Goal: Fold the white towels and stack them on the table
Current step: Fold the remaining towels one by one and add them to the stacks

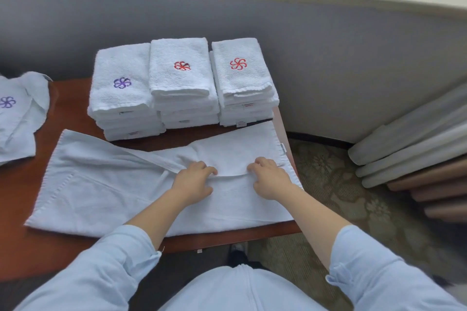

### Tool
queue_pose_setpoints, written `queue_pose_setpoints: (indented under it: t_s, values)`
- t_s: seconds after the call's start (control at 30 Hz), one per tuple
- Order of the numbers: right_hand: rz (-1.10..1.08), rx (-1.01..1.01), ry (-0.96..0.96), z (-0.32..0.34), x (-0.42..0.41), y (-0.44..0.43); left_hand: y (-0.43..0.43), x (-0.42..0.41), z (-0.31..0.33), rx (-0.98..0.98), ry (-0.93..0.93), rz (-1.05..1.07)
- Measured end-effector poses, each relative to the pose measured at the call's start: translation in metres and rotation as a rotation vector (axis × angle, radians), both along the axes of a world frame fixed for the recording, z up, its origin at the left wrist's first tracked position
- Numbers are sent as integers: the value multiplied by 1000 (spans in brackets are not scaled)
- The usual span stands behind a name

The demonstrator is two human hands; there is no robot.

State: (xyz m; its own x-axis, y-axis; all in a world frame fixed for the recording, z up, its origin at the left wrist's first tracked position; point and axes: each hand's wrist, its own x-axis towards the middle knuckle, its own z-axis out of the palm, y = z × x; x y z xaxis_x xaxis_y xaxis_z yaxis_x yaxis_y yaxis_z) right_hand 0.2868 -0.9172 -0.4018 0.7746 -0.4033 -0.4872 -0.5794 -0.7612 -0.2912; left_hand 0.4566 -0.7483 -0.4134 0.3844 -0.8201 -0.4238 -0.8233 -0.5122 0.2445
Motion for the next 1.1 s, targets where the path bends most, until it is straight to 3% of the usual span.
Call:
queue_pose_setpoints:
  t_s: [0.3,0.47,0.6,0.87,1.0,1.1]
  values:
    - [-140,-53,67,4,-25,-12,-23,-19,7,-49,128,-97]
    - [-179,-50,-99,9,-1,-4,-4,-1,13,-170,166,22]
    - [-64,36,-203,13,40,20,36,23,16,-242,111,198]
    - [202,126,-297,21,145,105,142,90,21,-164,53,487]
    - [250,161,-250,15,184,156,187,129,18,-74,-3,473]
    - [244,177,-168,8,208,189,212,158,16,-10,3,340]
